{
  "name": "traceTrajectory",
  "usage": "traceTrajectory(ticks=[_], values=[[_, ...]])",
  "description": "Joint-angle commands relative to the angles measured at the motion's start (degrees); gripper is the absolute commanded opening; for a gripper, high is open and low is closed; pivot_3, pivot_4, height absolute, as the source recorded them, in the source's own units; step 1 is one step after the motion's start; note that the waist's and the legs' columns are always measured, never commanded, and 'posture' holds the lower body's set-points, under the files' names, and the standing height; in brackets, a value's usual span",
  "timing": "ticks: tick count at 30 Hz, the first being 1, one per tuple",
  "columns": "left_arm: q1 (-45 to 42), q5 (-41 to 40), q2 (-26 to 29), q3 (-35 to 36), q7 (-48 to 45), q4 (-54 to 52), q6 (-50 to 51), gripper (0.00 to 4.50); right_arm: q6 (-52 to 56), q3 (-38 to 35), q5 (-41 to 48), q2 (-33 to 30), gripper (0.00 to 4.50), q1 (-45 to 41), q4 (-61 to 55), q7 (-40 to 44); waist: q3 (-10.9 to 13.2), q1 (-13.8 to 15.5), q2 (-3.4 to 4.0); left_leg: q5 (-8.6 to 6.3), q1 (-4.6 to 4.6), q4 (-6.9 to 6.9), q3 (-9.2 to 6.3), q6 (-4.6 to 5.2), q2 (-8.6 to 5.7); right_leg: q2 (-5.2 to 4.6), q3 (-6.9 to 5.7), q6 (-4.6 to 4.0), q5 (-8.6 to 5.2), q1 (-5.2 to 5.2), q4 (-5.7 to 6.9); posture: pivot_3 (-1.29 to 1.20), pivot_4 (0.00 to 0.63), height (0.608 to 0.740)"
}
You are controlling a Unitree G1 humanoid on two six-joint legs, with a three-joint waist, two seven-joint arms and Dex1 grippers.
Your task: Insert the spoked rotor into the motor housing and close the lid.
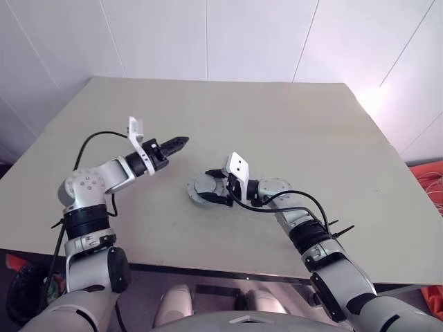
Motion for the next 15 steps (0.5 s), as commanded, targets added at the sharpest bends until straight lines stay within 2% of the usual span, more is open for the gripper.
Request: traceTrajectory(ticks=[1, 6, 15], values=[[-1.8, -1.7, 2.8, 0.4, -0.7, -2.0, -1.5, 0.02, 3.3, 1.0, -3.7, -1.8, 3.15, 1.0, 3.6, -1.3, 0.0, 0.0, -0.01, 0.00, 0.00, 0.00, 0.00, 0.00, 0.00, 0.00, 0.00, 0.00, 0.00, 0.00, 0.00, 0.00, 0.000, 0.740], [-1.4, -2.1, 4.9, 0.1, -0.7, -1.4, -2.2, 0.02, 3.9, 1.6, -4.1, -1.8, 3.15, 0.6, 3.9, -1.2, 0.0, -0.1, 0.00, 0.00, 0.04, 0.00, 0.00, -0.01, 0.00, 0.00, 0.00, 0.01, 0.00, 0.00, 0.01, 0.00, 0.000, 0.740], [0.2, -2.1, 3.7, -2.3, 0.0, -3.1, -2.9, 0.02, 5.2, 2.6, -4.6, -4.4, 3.15, 0.4, 2.7, 0.0, 0.0, 0.0, 0.00, 0.00, 0.02, 0.00, 0.00, -0.01, 0.00, 0.00, 0.00, 0.00, 0.00, 0.01, 0.00, 0.00, 0.000, 0.740]])
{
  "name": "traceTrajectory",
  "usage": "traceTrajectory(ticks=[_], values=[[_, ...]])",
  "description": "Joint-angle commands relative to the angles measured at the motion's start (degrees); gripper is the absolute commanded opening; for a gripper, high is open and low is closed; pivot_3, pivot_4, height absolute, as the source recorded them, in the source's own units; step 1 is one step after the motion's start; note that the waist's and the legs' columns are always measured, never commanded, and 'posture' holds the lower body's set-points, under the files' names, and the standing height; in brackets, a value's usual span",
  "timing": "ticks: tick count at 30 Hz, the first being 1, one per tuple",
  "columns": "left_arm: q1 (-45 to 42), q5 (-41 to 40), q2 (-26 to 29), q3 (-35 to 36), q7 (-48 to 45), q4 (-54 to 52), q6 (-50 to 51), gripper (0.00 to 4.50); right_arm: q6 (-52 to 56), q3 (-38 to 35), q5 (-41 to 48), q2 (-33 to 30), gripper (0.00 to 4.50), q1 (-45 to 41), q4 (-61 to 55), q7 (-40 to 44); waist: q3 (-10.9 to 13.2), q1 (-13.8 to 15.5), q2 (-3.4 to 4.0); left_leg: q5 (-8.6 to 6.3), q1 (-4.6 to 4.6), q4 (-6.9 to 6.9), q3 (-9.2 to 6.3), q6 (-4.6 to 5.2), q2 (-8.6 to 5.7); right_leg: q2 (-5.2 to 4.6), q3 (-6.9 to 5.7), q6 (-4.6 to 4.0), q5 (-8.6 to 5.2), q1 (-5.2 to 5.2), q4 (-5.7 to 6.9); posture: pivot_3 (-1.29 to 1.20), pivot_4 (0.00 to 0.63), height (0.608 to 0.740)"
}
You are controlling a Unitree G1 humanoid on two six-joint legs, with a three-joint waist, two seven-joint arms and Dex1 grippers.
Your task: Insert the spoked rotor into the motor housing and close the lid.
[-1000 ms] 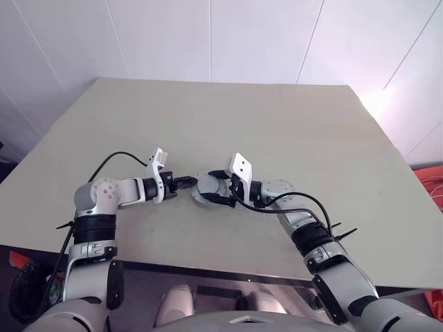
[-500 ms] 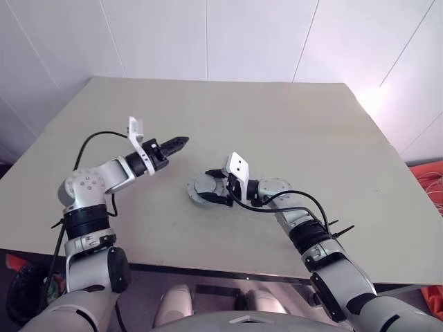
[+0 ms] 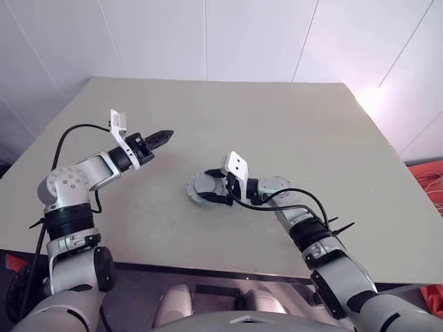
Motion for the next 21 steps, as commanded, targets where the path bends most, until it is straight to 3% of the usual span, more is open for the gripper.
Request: traceTrajectory(ticks=[1, 11, 21], values=[[-0.2, -1.4, 0.2, -0.5, -0.1, -2.5, -0.9, 0.02, 4.0, 1.4, -4.6, -3.9, 3.15, 1.7, 2.4, -0.1, 0.0, 0.1, 0.00, 0.00, 0.00, 0.00, 0.00, 0.00, 0.00, 0.00, 0.00, 0.00, 0.00, 0.00, 0.00, 0.00, 0.000, 0.740], [1.1, -1.6, -0.5, -1.2, 0.4, -3.7, -1.4, 0.02, 9.6, 2.0, -3.1, -7.2, 3.15, 1.8, -6.2, 1.7, 0.0, 1.1, 0.00, -0.10, -0.31, 0.01, 0.01, 0.17, -0.04, -0.03, -0.04, -0.36, 0.20, -0.09, -0.21, 0.00, 0.000, 0.740], [2.9, -2.0, -0.8, -2.2, 0.7, -4.3, -1.5, 0.02, 18.9, -2.7, 6.9, -7.1, 3.15, 2.6, -18.1, 6.2, 0.1, 1.5, -0.15, -0.06, -1.18, 0.32, 0.00, 0.58, -0.10, -0.24, -0.28, -0.33, 0.22, -0.74, -0.12, 0.00, 0.000, 0.740]])
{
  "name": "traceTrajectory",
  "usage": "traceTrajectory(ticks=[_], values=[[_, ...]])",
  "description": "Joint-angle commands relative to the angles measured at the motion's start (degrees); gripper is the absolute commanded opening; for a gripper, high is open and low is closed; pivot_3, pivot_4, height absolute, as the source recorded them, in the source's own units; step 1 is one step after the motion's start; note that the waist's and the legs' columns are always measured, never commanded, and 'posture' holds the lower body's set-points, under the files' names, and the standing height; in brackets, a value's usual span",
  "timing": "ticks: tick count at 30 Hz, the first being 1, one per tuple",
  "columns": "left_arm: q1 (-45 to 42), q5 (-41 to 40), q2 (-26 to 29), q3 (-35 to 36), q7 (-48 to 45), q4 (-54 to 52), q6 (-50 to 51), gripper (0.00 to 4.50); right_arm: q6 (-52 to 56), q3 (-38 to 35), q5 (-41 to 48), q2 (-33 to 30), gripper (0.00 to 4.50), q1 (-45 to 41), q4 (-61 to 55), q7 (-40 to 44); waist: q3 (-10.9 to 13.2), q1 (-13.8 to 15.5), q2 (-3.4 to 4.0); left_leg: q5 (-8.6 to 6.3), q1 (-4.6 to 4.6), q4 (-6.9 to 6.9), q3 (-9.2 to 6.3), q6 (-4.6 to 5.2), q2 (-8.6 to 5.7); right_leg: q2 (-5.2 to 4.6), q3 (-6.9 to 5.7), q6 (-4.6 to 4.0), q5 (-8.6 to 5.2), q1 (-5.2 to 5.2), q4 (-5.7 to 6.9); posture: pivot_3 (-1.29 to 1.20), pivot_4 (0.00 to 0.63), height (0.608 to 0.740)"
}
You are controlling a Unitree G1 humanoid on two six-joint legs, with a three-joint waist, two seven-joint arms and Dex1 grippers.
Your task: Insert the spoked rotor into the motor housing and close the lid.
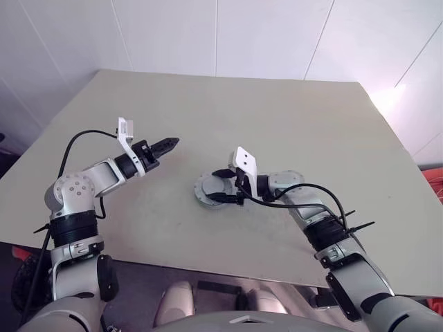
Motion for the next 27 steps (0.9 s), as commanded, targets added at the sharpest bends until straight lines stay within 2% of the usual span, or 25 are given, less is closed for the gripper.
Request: traceTrajectory(ticks=[1, 5, 16, 27], values=[[-0.3, -1.1, 0.2, -0.2, 0.0, -2.0, -1.1, 0.02, 3.3, -2.6, 3.3, -0.6, 3.15, 0.4, -3.8, 1.4, 0.0, -0.1, -0.06, 0.00, -0.05, 0.01, 0.00, 0.00, 0.00, -0.02, -0.04, 0.00, 0.00, -0.06, 0.02, 0.00, 0.000, 0.740], [-0.3, -1.2, 0.2, -0.5, 0.0, -1.8, -1.3, 0.02, 4.8, -3.2, 3.9, -0.5, 3.15, 0.1, -5.0, 1.2, 0.1, -0.1, -0.08, 0.02, -0.25, 0.08, -0.04, -0.02, 0.04, -0.04, -0.21, 0.00, 0.00, -0.25, 0.16, 0.00, 0.000, 0.740], [0.2, -1.1, 0.3, -0.9, 0.0, -1.6, -1.5, 0.02, -2.4, -3.9, 0.4, 2.0, 3.15, -2.4, 0.9, -3.5, 0.1, -0.2, -0.08, -0.01, -0.48, 0.88, -0.19, 0.01, 0.21, -0.05, -0.47, -0.02, 0.00, -0.23, 0.52, 0.00, 0.000, 0.740], [0.2, -1.3, 0.6, -0.7, 0.2, -1.7, -1.6, 0.02, -2.5, -3.0, -0.6, 0.9, 3.15, -1.2, 1.4, -0.7, 0.1, -0.1, -0.10, 0.11, -0.29, 1.02, -0.20, -0.33, 0.18, -0.14, -0.47, -0.06, -0.03, -0.22, 1.14, 0.00, 0.000, 0.740]])
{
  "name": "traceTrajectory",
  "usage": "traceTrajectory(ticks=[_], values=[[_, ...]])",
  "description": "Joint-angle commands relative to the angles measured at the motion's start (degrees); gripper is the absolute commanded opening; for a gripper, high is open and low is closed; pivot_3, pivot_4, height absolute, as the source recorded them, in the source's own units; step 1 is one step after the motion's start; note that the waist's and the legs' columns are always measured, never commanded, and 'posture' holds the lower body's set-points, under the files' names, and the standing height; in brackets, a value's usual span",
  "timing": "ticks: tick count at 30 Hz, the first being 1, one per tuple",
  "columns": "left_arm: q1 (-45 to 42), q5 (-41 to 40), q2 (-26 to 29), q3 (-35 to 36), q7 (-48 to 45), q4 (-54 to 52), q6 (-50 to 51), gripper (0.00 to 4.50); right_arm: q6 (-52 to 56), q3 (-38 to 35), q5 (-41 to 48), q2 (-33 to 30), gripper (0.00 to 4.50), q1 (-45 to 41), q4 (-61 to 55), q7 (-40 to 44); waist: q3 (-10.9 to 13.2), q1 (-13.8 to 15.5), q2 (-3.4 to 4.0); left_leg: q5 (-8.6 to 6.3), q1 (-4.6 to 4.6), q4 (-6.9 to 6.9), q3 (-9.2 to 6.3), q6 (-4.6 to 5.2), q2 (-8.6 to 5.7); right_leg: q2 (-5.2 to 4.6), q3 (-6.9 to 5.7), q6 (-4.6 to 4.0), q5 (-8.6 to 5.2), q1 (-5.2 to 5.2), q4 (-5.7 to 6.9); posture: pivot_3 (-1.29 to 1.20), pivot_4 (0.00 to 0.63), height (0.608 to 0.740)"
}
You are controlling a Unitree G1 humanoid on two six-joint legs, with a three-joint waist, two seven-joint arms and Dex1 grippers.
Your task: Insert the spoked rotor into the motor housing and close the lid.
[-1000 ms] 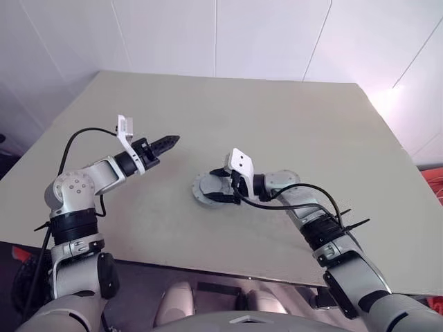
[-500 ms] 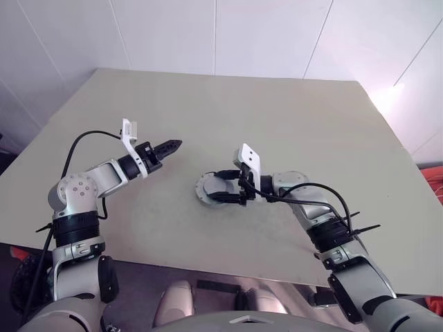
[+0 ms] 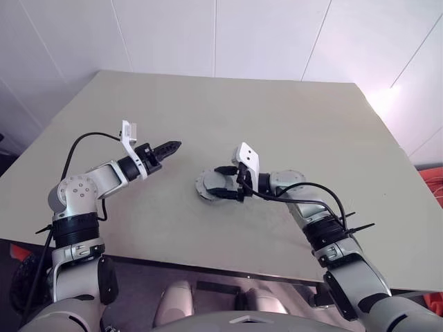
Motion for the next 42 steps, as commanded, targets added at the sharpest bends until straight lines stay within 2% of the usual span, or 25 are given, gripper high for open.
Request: traceTrajectory(ticks=[1, 25, 42], values=[[-0.4, -1.3, 0.5, 0.3, -0.2, -1.8, -0.8, 0.02, -1.1, -0.8, 0.2, -0.3, 3.15, -0.6, -1.0, 0.5, 0.0, 0.0, 0.00, 0.01, 0.00, 0.00, 0.00, 0.01, 0.00, 0.00, 0.00, 0.00, 0.00, 0.00, 0.00, 0.00, 0.000, 0.740], [-0.2, -1.2, 0.4, -0.1, -0.1, -1.9, -1.1, 0.02, -4.9, -1.1, -2.4, 1.7, 3.15, -4.3, 6.8, -1.7, 0.0, -0.1, 0.00, 0.03, 0.17, 0.15, 0.00, -0.03, 0.01, -0.01, -0.01, -0.03, 0.01, 0.14, 0.13, 0.00, 0.000, 0.740], [-0.4, -1.1, 0.4, -0.3, -0.2, -1.7, -1.4, 0.02, -3.9, -1.2, -1.7, 0.5, 3.15, -2.8, 5.3, 0.8, 0.0, 0.0, 0.00, 0.02, 0.16, 0.17, 0.00, 0.01, 0.01, -0.03, -0.02, -0.03, 0.01, 0.16, 0.12, 0.00, 0.000, 0.740]])
